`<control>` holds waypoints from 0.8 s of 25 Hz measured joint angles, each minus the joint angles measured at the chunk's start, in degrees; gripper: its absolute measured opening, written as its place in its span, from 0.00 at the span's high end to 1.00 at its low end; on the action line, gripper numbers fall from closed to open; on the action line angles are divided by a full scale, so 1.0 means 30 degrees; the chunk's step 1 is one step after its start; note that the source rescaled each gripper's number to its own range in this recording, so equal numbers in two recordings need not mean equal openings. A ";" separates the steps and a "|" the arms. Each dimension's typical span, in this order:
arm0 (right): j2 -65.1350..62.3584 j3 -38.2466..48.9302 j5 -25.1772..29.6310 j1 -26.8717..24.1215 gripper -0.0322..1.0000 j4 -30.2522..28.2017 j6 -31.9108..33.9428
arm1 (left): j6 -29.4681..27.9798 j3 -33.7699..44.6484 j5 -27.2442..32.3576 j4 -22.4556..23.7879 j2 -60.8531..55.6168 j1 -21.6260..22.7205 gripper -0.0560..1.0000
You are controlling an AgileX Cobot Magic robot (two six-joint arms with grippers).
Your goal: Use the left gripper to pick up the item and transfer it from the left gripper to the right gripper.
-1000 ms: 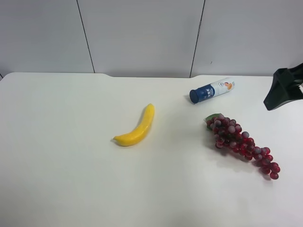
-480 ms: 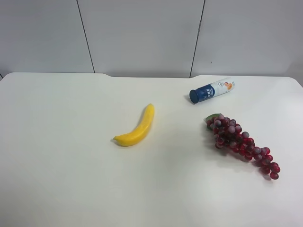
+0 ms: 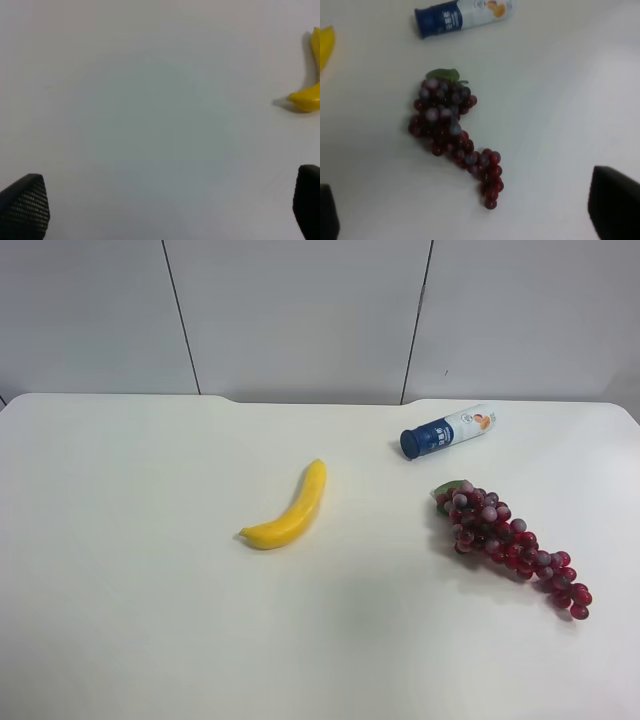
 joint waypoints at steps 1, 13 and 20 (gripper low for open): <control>-0.0575 0.0532 0.0000 0.0000 0.00 0.0000 0.0196 | 0.0000 0.0000 0.0000 0.0000 0.0000 0.0000 0.00; -0.7365 0.7075 -0.0510 0.0000 0.00 0.0000 0.0768 | 0.0000 0.0000 0.0000 0.0000 0.0000 0.0000 0.00; -0.9536 0.7356 -0.2104 0.0000 0.00 0.0000 0.0806 | 0.0000 0.0000 0.0000 0.0000 0.0000 0.0000 0.00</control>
